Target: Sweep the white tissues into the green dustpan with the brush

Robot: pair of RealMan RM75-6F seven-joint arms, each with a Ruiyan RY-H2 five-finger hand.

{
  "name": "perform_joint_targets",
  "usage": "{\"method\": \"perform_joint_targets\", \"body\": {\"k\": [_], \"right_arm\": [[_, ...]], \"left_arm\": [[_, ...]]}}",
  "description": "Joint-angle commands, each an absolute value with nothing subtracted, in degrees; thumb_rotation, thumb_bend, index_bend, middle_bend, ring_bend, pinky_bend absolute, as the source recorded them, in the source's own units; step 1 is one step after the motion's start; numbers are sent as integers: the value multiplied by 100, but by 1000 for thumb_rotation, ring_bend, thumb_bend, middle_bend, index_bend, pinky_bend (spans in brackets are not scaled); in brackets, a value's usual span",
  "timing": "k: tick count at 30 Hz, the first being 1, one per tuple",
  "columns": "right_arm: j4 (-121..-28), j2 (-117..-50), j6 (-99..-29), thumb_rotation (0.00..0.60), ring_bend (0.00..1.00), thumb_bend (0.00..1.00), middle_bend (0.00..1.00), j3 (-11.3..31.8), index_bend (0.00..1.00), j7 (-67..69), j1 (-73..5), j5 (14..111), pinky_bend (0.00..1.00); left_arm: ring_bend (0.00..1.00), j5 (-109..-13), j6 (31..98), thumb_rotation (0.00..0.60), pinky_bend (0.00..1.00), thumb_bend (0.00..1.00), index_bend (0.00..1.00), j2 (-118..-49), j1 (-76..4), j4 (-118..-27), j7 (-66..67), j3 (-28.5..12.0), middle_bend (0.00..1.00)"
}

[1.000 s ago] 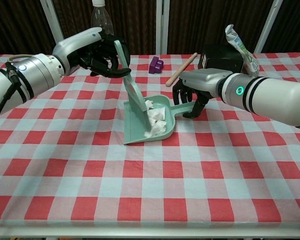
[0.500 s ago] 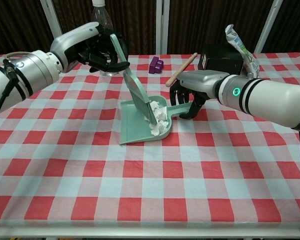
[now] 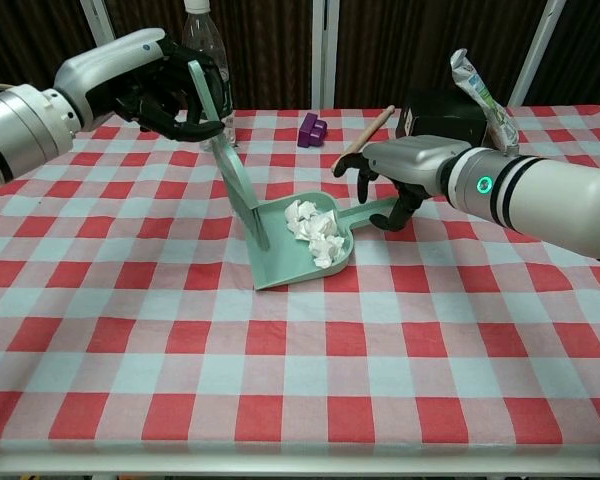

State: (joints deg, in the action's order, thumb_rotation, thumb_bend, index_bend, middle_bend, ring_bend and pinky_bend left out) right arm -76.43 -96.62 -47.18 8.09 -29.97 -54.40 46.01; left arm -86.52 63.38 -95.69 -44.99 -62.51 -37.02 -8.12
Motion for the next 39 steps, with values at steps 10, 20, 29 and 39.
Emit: {"method": "perform_joint_targets", "body": {"k": [10,20,29,39], "right_arm": [[-8969,-8272,-5680,600,118,353,242,561,72,-2957,-4804,5316,100],[-9462,-7224,-6114,600,109,351,241,289,61,-2280,-4076,5998,87],[-9591,-6905,-6353,600,109,351,242,241,51,-1834,-3647,6389,83],[-9697,-6416,-6486,600,126,364,259,286,55,-1455,-3308,6683,101]], "left_arm": [[568,-8199,5575,600,837,511,562,-8103,-4280,-7610,-601,-409,558],[568,-6986,4930,600,836,514,557,-7182,-4293,-9036,1271,-392,553],[390,-5867,4949,600,679,334,174,-7243,-4544,-9404,2315,-527,307],[243,-5970,5799,600,478,262,128,-6829,-4029,-9978,1907,-602,191]]}}
